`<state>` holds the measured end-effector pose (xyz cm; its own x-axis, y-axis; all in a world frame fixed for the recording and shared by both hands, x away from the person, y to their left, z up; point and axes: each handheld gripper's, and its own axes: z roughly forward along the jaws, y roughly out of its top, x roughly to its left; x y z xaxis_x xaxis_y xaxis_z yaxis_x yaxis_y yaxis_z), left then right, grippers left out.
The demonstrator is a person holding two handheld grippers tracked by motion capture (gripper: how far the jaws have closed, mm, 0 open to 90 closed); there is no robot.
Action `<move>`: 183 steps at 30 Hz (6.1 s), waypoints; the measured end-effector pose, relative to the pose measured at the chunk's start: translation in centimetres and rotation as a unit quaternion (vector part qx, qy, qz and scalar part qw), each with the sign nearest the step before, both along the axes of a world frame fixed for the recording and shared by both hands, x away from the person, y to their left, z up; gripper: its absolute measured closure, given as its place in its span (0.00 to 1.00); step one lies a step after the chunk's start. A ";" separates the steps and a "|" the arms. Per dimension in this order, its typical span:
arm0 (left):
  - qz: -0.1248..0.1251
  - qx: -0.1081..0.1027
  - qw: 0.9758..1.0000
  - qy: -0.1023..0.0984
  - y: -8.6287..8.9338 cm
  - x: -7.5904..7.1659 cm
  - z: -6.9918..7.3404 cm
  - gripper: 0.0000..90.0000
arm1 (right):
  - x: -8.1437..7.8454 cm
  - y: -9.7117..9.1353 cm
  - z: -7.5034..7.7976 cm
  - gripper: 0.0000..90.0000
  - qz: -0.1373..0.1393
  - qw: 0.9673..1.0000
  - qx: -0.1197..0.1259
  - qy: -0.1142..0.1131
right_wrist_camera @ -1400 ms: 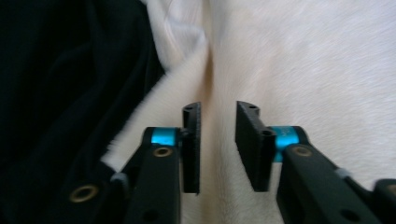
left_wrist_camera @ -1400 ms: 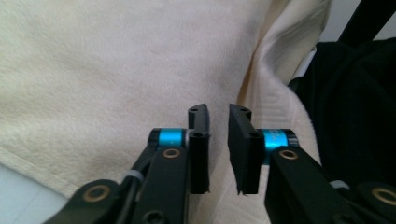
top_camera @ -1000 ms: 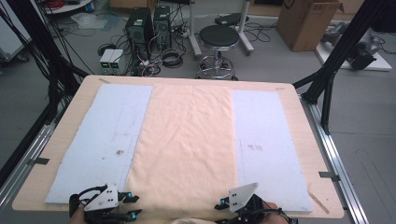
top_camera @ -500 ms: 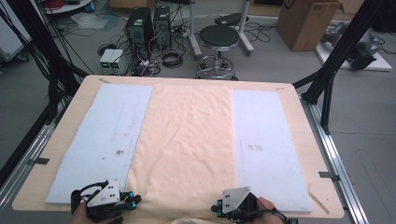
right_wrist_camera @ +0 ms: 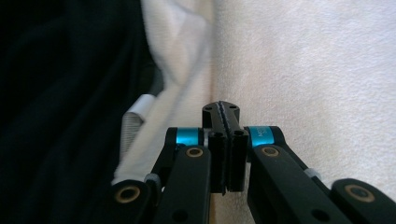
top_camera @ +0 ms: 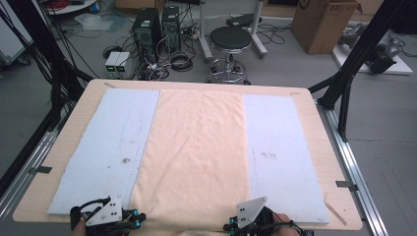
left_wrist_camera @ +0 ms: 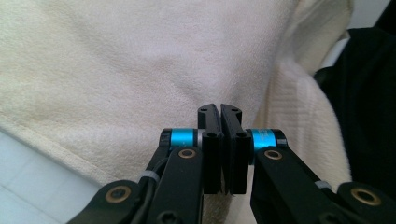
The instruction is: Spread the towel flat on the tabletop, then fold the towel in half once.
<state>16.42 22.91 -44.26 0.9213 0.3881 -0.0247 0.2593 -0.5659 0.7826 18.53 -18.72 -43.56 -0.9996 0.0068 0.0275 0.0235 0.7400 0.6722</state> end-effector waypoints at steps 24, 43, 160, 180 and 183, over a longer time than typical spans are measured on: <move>0.082 -0.099 0.992 0.017 1.4 4.8 2.7 0.54 | 5.9 -2.9 2.6 0.51 -0.145 0.981 0.119 0.039; 0.142 -0.117 0.983 0.002 1.4 11.6 5.2 0.45 | 13.4 -3.7 5.1 0.23 -0.258 0.956 0.137 0.018; 0.395 -0.027 0.915 0.072 -2.0 30.6 0.2 0.87 | 30.3 -2.4 0.4 0.93 -0.461 0.886 0.003 0.057; 0.364 -0.115 0.919 0.100 0.1 31.6 5.1 0.97 | 31.0 -3.5 6.0 0.96 -0.407 0.906 0.078 0.092; 0.360 -0.116 0.922 0.083 0.1 32.2 7.3 0.97 | 31.5 -3.9 7.8 0.96 -0.410 0.903 0.098 0.079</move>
